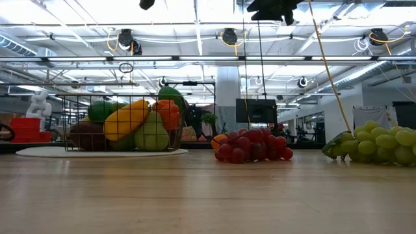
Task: Build produce basket
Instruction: Put the lime into the wired basket
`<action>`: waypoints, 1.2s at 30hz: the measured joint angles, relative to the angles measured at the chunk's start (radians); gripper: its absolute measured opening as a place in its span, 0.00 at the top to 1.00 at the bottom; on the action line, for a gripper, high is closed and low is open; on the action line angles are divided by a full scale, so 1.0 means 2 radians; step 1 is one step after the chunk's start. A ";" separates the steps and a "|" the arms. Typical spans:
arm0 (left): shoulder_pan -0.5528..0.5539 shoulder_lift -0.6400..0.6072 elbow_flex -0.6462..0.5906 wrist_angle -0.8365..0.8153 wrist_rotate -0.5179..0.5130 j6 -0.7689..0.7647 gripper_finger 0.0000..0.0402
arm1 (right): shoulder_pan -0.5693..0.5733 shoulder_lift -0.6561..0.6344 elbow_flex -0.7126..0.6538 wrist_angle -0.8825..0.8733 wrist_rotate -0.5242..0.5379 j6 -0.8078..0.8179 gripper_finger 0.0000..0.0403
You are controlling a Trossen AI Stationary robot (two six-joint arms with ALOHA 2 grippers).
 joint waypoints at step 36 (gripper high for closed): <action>-0.002 0.000 0.000 -0.025 0.000 0.749 0.48 | 0.000 0.000 0.001 0.000 -0.002 0.184 0.68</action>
